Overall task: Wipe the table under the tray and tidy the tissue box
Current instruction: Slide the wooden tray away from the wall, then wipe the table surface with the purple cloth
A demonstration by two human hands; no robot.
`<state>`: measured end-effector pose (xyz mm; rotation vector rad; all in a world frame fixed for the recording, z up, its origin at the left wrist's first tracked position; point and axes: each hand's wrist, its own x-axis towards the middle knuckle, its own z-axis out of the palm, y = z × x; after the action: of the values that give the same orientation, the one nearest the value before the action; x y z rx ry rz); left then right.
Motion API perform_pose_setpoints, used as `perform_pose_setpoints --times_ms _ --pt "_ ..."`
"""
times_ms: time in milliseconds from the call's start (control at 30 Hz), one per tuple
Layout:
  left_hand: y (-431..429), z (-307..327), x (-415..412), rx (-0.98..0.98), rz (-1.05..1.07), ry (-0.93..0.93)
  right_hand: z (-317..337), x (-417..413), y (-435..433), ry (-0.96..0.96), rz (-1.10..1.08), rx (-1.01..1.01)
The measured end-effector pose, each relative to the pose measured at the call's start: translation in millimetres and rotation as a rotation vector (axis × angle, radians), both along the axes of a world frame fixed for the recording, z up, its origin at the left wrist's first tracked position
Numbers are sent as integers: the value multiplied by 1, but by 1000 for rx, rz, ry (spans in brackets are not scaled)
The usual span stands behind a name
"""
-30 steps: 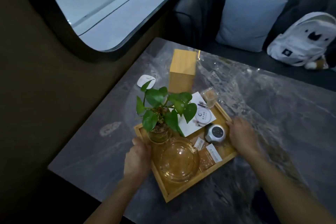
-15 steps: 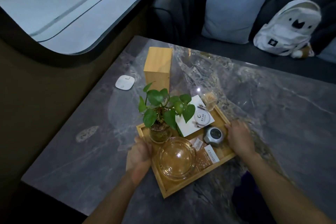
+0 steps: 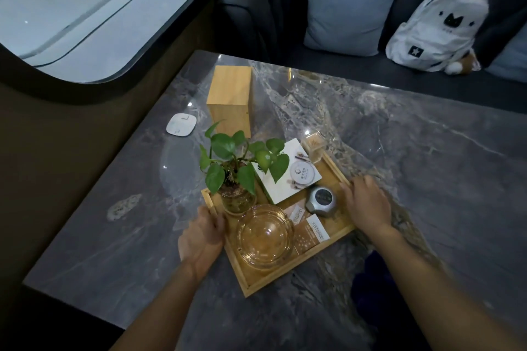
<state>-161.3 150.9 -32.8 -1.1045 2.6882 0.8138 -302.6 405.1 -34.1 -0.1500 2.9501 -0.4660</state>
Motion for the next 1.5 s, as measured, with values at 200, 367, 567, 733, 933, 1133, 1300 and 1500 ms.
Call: perform_pose_setpoints --times_ms 200,367,567,733,933,1133,1300,1500 --pt "-4 -5 11 16 -22 4 4 23 18 52 27 -37" --pt "8 -12 30 13 -2 -16 7 52 40 108 3 -16" --pt "27 -17 49 -145 -106 22 5 94 73 73 -34 -2" --pt "42 -26 62 -145 -107 56 0 133 94 51 3 2" --pt "43 -33 65 -153 -145 61 -6 160 103 -96 86 1" --pt "44 -34 68 -143 -156 91 -7 169 110 -82 321 106" --pt "43 -33 69 -130 -164 99 -10 172 107 4 267 86" --pt "36 -28 72 -82 -199 93 -12 175 83 51 186 -56"
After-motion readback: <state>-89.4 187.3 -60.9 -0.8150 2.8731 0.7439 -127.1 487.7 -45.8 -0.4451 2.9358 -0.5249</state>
